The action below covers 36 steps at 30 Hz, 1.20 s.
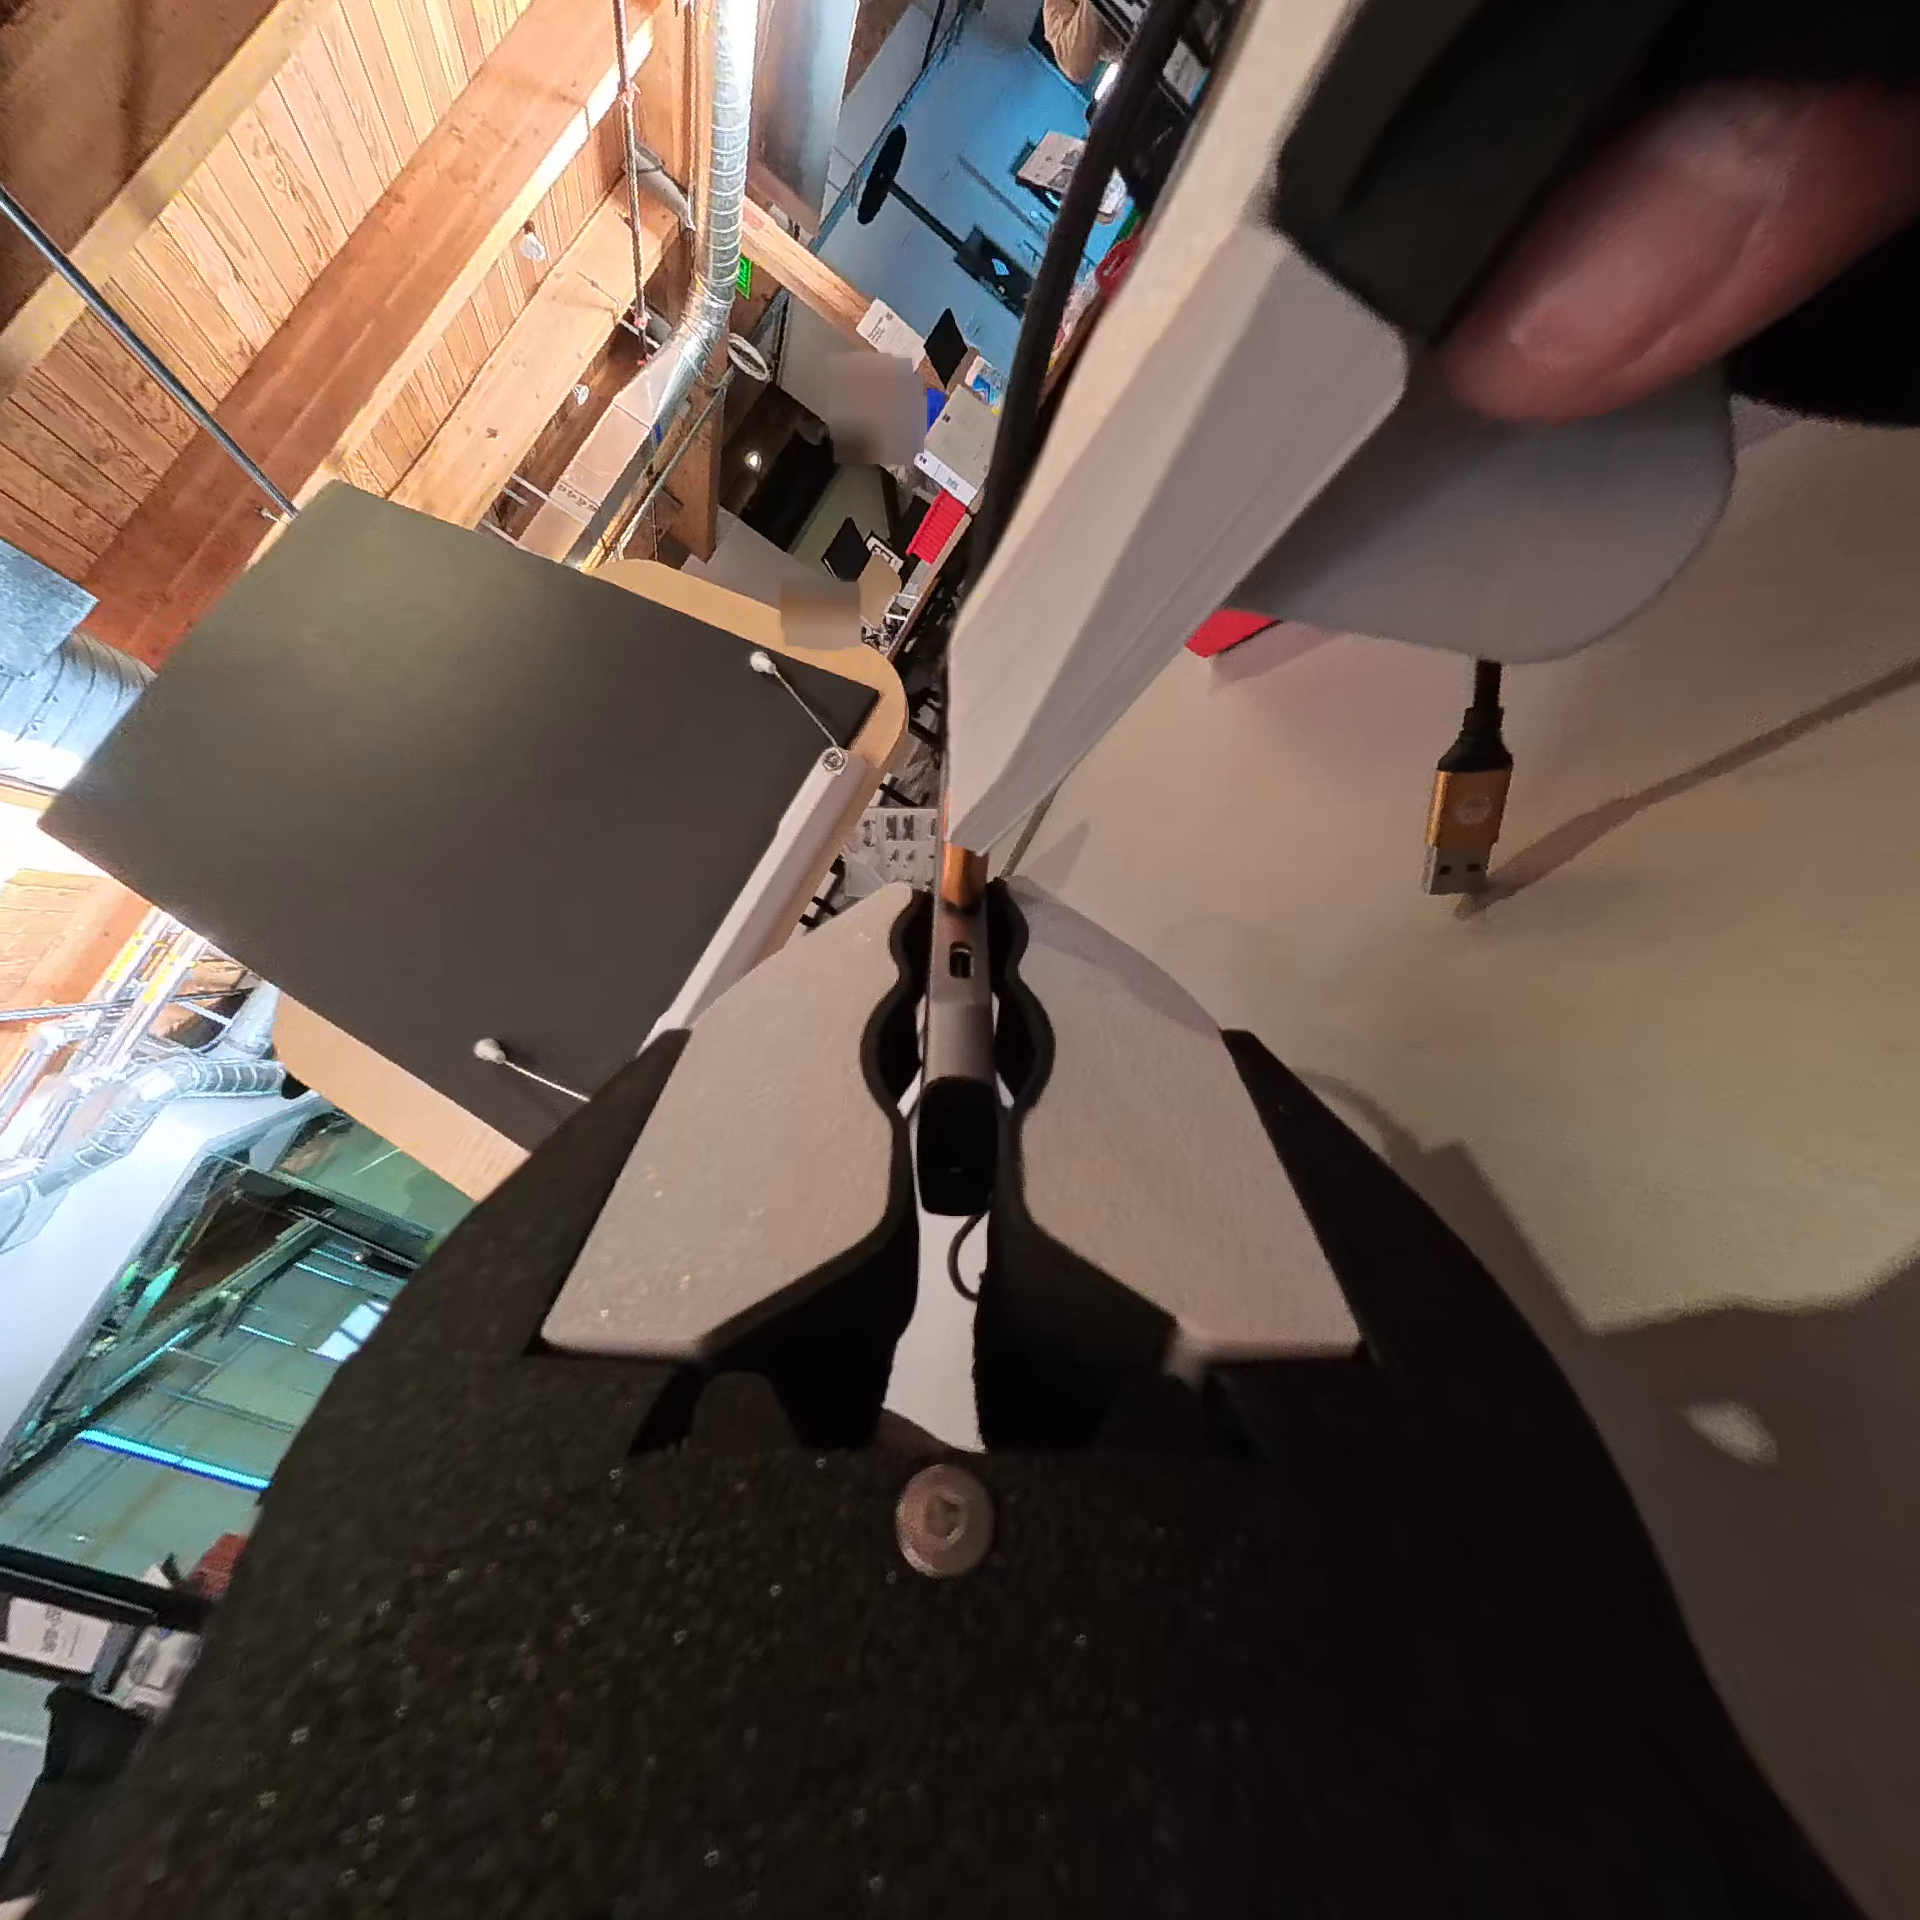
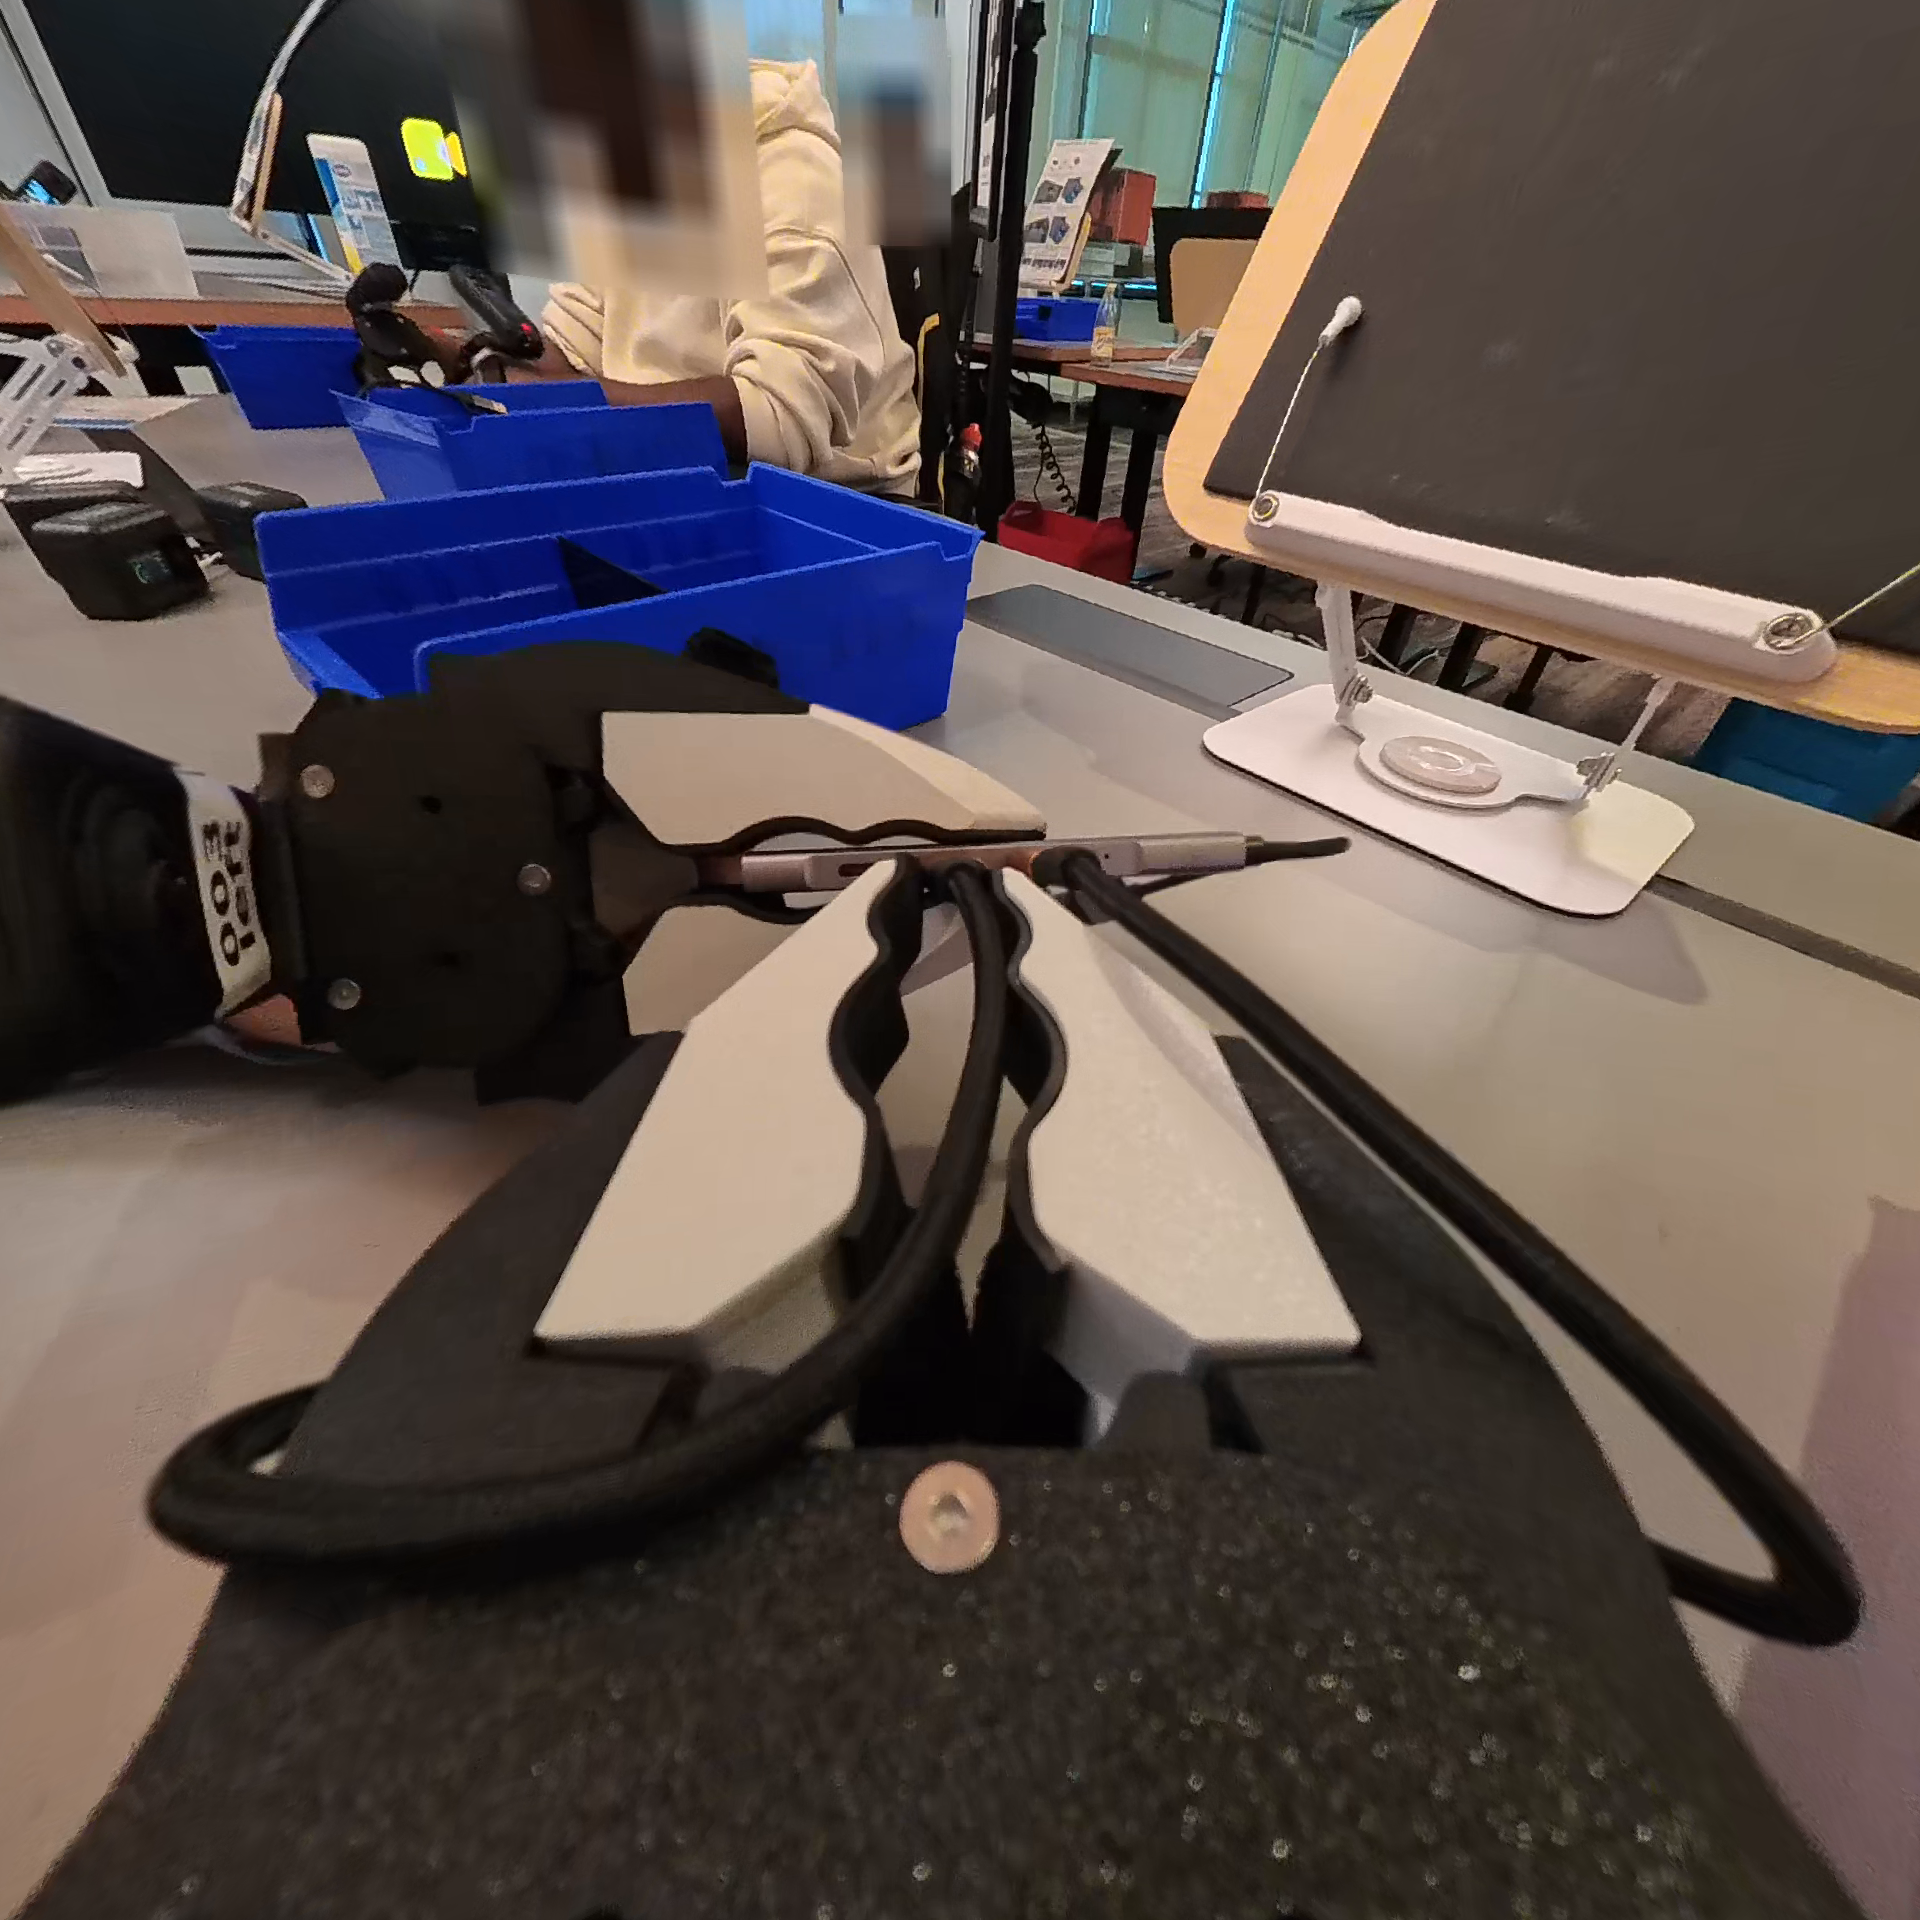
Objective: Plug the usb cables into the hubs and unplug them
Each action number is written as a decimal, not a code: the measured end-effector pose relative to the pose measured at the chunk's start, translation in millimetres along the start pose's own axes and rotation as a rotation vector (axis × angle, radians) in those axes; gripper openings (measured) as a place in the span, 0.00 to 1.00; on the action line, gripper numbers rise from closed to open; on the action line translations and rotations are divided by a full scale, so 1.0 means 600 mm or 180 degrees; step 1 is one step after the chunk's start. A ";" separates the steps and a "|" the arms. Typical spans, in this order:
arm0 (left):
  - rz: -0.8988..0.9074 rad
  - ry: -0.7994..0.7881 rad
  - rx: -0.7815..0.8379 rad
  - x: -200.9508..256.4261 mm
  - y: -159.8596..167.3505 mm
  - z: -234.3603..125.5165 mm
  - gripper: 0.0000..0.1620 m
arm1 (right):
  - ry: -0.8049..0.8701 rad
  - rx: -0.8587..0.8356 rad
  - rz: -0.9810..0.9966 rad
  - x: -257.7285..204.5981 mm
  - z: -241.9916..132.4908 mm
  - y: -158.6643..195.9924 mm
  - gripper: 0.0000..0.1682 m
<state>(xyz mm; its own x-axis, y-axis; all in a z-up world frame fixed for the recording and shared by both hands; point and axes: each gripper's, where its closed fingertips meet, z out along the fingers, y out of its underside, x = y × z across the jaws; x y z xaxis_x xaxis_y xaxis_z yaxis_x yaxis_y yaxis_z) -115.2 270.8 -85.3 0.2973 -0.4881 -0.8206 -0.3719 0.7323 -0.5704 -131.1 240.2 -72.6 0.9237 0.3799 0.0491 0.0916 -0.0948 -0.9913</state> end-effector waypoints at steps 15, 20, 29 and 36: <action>0.0238 0.0065 -0.0191 0.023 0.027 0.010 0.06 | -0.0202 -0.0336 0.0891 0.011 0.009 0.039 0.05; 0.0417 0.0017 -0.0320 0.025 0.038 0.018 0.06 | -0.0243 -0.0411 0.1343 0.014 0.015 0.045 0.08; 0.1150 -0.0335 -0.0291 0.017 0.025 0.013 0.06 | -0.0429 -0.0415 0.2578 0.010 0.028 0.048 0.05; 0.0942 -0.0249 -0.0230 0.023 0.021 0.012 0.06 | -0.0420 -0.0478 0.2241 0.017 0.020 0.048 0.05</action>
<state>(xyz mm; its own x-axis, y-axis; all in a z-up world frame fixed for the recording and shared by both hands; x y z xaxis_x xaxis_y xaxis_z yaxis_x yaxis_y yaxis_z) -109.5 277.0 -103.5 0.2325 -0.2186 -0.9477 -0.5131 0.8002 -0.3105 -123.4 252.2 -102.2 0.7310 0.2892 -0.6180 -0.4485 -0.4790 -0.7546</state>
